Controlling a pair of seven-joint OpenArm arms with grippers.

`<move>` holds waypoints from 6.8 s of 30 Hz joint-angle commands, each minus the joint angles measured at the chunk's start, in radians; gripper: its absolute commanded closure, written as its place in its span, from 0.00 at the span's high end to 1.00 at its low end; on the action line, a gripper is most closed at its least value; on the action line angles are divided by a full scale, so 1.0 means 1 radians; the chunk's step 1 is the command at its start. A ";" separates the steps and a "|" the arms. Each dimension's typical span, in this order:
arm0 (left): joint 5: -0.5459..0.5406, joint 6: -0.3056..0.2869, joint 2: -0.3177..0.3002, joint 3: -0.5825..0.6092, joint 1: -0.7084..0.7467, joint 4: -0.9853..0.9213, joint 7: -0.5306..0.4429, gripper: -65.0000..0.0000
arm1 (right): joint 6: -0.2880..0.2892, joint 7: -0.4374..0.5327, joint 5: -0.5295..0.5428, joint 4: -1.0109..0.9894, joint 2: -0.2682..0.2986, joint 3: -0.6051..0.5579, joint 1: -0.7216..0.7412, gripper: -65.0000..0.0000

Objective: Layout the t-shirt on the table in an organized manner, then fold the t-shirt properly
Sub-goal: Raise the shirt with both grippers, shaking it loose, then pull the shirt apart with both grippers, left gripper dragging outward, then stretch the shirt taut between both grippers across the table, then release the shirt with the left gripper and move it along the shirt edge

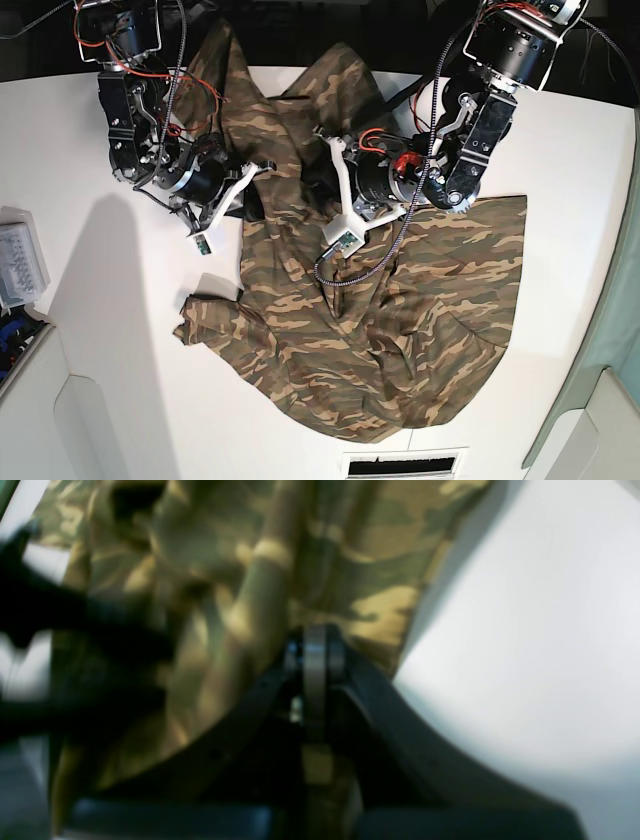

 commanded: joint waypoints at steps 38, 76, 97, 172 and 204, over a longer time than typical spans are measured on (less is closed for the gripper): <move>0.138 0.107 -0.150 -0.003 -0.082 0.005 0.019 0.32 | -0.348 0.080 -0.455 -0.158 -0.069 -0.062 0.312 0.00; 0.165 0.194 -0.345 -0.003 -0.067 0.005 -0.026 0.32 | -0.318 0.071 -0.309 -0.157 -0.004 -0.062 0.203 0.00; 0.149 0.259 -0.411 -0.007 -0.136 0.078 -0.074 0.32 | -0.255 0.015 -0.198 0.110 0.037 0.274 -0.068 0.00; 0.187 0.231 -0.433 -0.015 -0.325 -0.362 -0.120 0.32 | -0.100 -0.015 0.167 0.107 0.309 0.512 -0.147 0.00; -0.348 0.064 -0.398 -0.471 0.163 0.071 0.149 0.33 | -0.045 -0.064 0.342 -0.058 0.285 0.541 -0.089 0.56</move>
